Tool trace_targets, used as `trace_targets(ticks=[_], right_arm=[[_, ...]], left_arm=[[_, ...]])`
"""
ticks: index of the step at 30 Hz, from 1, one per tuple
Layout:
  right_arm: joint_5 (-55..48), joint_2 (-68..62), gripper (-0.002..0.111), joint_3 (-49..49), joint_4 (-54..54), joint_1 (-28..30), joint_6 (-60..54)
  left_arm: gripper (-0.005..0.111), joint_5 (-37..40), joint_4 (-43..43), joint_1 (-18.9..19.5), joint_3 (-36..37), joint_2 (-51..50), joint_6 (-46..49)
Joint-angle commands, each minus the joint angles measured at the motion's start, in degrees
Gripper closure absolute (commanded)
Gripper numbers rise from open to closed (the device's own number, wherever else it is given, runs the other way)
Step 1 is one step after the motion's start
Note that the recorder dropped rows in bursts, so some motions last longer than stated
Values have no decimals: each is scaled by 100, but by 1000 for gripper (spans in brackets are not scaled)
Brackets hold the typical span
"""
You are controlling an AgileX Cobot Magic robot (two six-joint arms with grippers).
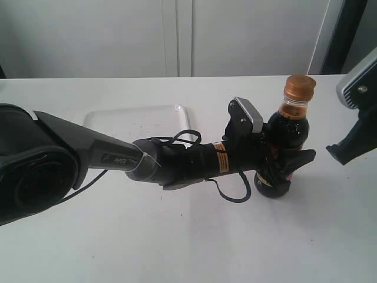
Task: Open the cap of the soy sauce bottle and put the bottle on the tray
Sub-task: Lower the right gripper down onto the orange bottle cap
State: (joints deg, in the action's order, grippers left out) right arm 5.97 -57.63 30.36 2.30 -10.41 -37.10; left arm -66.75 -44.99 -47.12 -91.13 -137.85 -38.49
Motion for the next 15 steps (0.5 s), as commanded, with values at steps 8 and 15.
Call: trace_targets(ticks=[8,15], right_arm=[[455,-569,108,104,24,21,-785],[378,-1078,108,446,9,21,-785]], left_arm=[[106,-321,19,-31,-18,51,-44],[106,-321,19,-31,-18,51,-44]])
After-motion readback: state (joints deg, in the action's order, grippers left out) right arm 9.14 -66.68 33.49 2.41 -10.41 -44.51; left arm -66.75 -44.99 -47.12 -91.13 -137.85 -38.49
